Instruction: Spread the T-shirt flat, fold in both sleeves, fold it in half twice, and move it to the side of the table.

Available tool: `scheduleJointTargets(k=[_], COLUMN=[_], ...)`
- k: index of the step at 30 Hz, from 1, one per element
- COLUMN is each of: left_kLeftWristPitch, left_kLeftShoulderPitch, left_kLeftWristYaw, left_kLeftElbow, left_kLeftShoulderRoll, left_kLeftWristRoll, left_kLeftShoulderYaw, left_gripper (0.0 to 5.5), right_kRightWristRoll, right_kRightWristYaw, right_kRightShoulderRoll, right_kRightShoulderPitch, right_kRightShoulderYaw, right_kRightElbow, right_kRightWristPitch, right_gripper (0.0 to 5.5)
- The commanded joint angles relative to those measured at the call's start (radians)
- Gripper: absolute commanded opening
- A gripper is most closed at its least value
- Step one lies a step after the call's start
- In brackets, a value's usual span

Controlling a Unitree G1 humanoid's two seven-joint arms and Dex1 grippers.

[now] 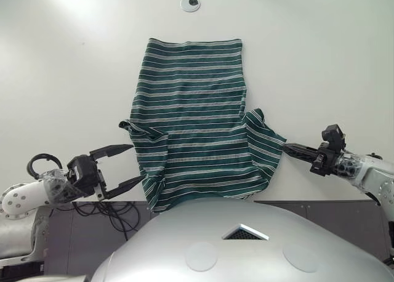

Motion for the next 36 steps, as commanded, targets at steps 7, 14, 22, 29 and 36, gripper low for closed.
scheduleJointTargets(k=[7, 14, 22, 29, 36], left_kLeftWristPitch=[-0.272, -0.428, -0.569, -0.642, -0.687], left_kLeftShoulderPitch=[-0.015, -0.067, -0.076, -0.076, -0.093], left_kLeftWristYaw=[0.043, 0.122, 0.196, 0.259, 0.323], left_kLeftElbow=[0.101, 0.094, 0.214, 0.285, 0.331], left_kLeftShoulderRoll=[0.045, 0.079, 0.134, 0.169, 0.184], left_kLeftWristRoll=[0.306, 0.458, 0.514, 0.543, 0.574], left_kLeftShoulderYaw=[-0.102, -0.182, -0.237, -0.287, -0.345], left_gripper=[4.03, 4.03, 4.03, 4.03, 4.03], right_kRightWristRoll=[0.07, 0.076, 0.041, 0.026, 0.041], right_kRightWristYaw=[0.057, 0.019, -0.022, -0.071, -0.086], right_kRightShoulderRoll=[0.059, 0.109, 0.179, 0.226, 0.227], right_kRightShoulderPitch=[-0.01, -0.125, -0.212, -0.261, -0.293], right_kRightShoulderYaw=[0.044, 0.15, 0.32, 0.369, 0.318], right_kRightElbow=[-0.153, -0.201, -0.185, -0.132, -0.111], right_kRightWristPitch=[-0.007, 0.022, 0.046, 0.065, 0.07], right_gripper=[0.02, 0.02, 0.02, 0.02, 1.1])
